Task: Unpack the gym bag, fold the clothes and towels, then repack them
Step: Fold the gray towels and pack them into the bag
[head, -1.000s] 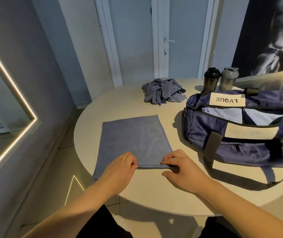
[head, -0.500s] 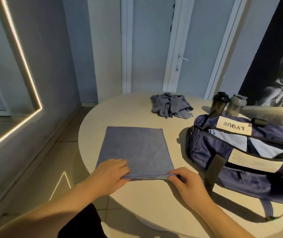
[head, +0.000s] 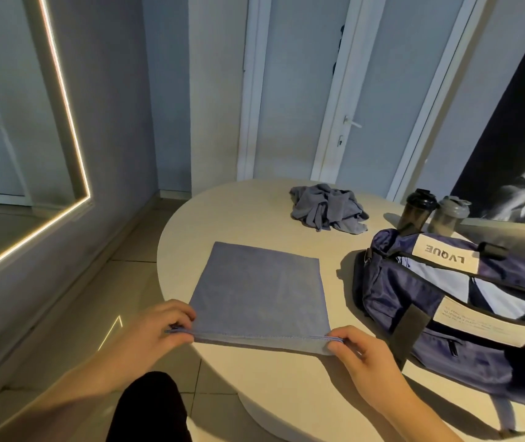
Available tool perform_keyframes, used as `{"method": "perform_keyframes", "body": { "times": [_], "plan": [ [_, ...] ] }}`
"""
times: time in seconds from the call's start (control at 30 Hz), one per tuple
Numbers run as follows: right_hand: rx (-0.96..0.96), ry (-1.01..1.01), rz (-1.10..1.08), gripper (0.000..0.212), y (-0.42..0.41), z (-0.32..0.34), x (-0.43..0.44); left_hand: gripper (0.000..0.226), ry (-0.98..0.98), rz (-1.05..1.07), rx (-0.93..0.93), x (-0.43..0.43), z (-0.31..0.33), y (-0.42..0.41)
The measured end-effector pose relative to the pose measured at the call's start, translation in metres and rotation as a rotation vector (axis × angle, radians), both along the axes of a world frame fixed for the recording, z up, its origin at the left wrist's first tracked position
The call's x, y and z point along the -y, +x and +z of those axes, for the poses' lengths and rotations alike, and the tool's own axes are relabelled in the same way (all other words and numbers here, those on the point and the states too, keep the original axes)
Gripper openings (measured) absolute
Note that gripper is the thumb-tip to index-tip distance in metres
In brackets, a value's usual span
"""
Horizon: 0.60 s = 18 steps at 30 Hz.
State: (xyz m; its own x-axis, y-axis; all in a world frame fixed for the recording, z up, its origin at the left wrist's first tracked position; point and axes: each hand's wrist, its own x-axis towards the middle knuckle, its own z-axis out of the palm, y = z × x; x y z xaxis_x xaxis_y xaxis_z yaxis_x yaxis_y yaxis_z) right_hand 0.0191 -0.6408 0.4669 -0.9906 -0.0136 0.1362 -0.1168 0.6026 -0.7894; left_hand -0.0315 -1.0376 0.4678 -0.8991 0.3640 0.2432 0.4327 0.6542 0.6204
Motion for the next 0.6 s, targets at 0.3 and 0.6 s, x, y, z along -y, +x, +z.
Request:
{"method": "perform_keyframes", "body": {
  "times": [0.3,0.6],
  "plan": [
    [-0.118,-0.101,-0.131,0.011,-0.031,0.023,0.009,0.011,0.295,0.196,0.156,-0.029,0.028,-0.036],
    [-0.064,-0.051,-0.351,0.015,-0.154,0.025,0.009,0.023,0.267,0.284,0.124,-0.072,0.021,-0.181]
  ]
}}
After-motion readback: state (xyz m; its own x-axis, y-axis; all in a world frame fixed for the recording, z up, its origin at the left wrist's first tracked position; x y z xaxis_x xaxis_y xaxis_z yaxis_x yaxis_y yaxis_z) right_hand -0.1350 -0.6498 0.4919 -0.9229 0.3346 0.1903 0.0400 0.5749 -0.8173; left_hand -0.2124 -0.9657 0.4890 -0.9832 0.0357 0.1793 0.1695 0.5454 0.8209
